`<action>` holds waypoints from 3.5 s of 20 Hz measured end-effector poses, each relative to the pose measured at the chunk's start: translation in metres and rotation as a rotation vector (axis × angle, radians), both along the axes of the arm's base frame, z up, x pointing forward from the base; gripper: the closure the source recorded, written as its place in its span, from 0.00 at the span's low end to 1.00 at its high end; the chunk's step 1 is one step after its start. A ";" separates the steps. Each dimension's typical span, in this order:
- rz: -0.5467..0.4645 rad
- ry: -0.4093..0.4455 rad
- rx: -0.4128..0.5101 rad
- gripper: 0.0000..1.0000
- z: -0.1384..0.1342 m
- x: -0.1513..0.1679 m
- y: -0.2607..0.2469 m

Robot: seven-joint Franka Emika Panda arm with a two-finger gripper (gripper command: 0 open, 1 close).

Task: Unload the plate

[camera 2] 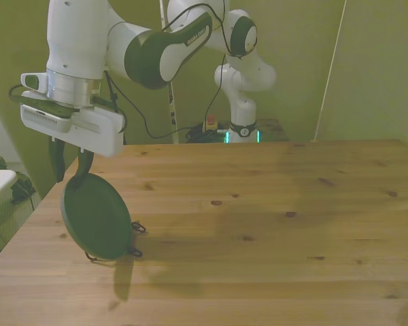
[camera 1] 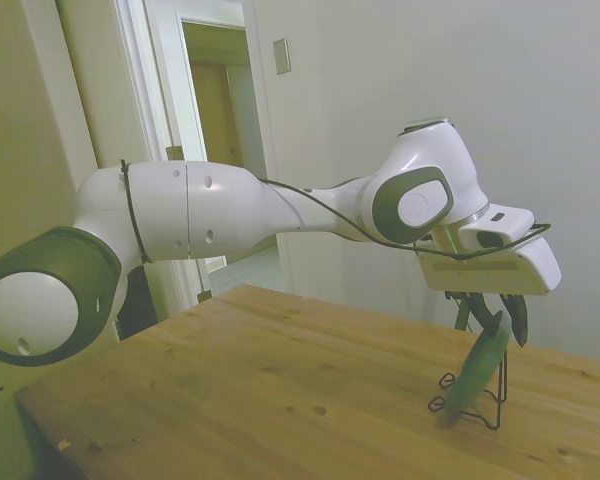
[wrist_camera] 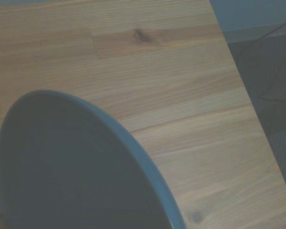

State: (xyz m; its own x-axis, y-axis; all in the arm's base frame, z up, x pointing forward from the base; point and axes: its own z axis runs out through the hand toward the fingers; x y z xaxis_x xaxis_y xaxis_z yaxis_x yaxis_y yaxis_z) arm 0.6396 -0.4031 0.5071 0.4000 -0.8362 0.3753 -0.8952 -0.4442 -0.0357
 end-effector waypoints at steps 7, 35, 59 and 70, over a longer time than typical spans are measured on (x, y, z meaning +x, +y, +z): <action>0.002 0.002 -0.002 1.00 -0.001 0.000 0.000; 0.143 -0.151 0.172 1.00 0.066 0.063 0.176; 0.129 0.031 0.495 0.00 -0.138 0.032 0.137; 0.174 0.008 0.465 0.00 -0.122 0.029 0.140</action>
